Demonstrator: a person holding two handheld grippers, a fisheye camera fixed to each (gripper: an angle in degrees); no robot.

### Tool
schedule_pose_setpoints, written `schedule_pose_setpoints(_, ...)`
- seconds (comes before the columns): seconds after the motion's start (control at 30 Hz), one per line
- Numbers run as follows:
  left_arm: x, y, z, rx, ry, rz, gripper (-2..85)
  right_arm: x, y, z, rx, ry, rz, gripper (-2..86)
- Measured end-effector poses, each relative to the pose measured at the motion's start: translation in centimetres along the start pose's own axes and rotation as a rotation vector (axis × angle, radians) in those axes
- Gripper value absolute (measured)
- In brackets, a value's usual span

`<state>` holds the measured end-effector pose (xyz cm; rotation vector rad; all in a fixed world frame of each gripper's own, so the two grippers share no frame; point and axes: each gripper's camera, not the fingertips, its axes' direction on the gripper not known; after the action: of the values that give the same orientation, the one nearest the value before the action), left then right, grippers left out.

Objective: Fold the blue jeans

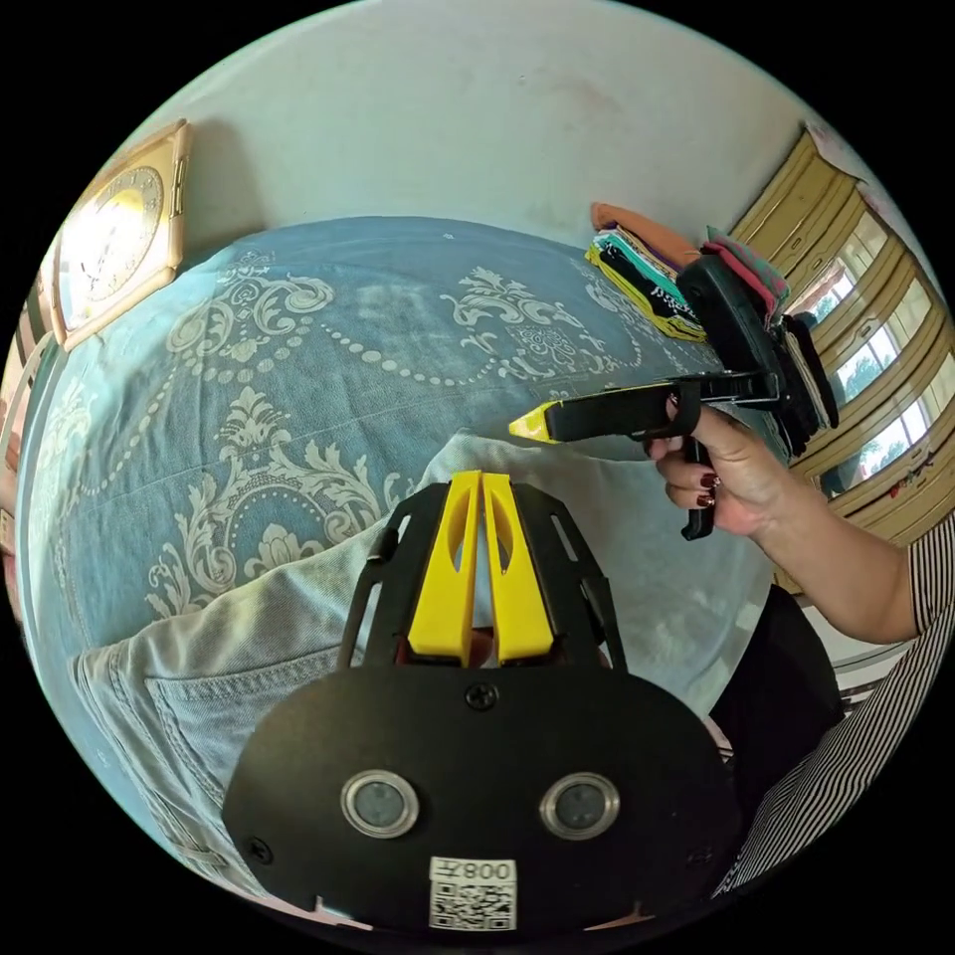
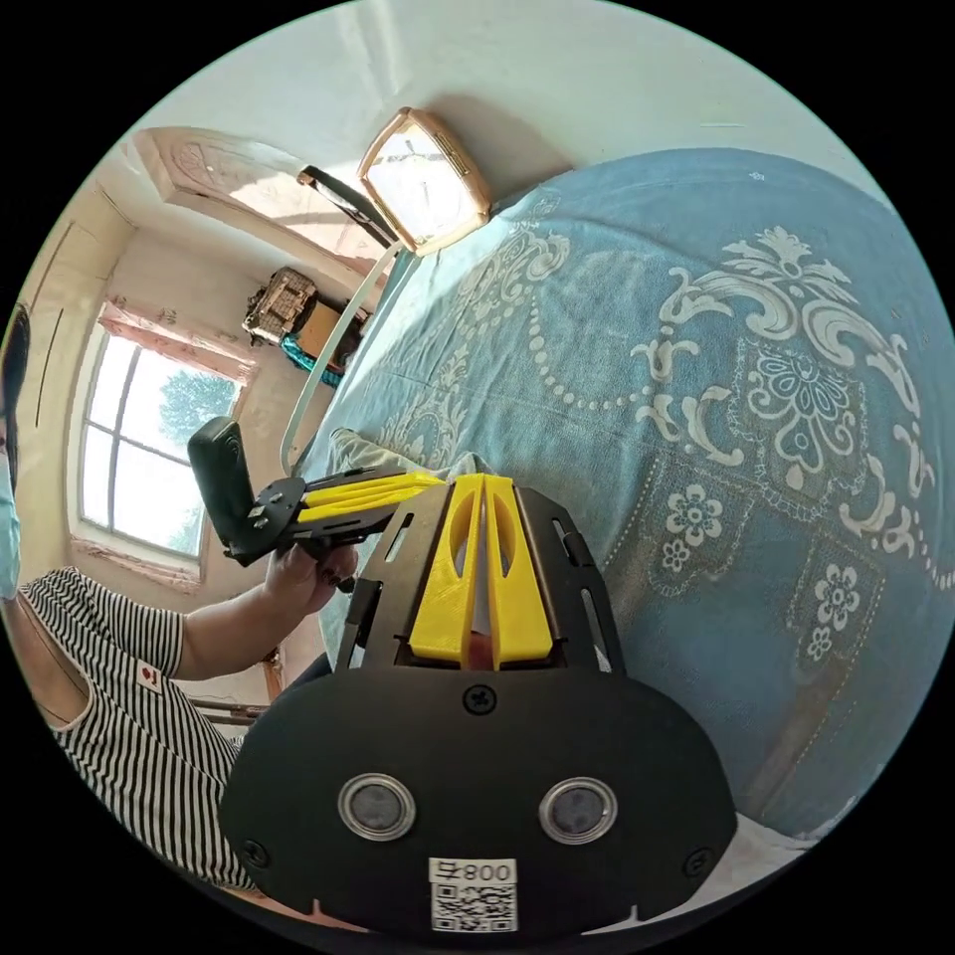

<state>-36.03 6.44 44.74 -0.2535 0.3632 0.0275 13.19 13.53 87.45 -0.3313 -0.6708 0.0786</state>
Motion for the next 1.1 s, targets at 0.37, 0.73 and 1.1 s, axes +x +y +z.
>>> schedule_pose_setpoints(0.37,1.7,-3.8,4.9,-0.108,-0.057,0.055,0.2,-7.8,6.7,0.5,-0.08,0.375,-0.2,-0.2)
schedule_pose_setpoints(0.73,2.6,-5.6,5.7,-0.049,-0.009,-0.07,0.2,-7.8,10.9,-7.9,-0.067,0.216,-0.011,0.1)
schedule_pose_setpoints(1.1,2.2,-1.9,4.7,-0.114,-0.242,-0.211,0.1,-15.4,20.3,-9.6,-0.215,0.22,-0.188,0.0)
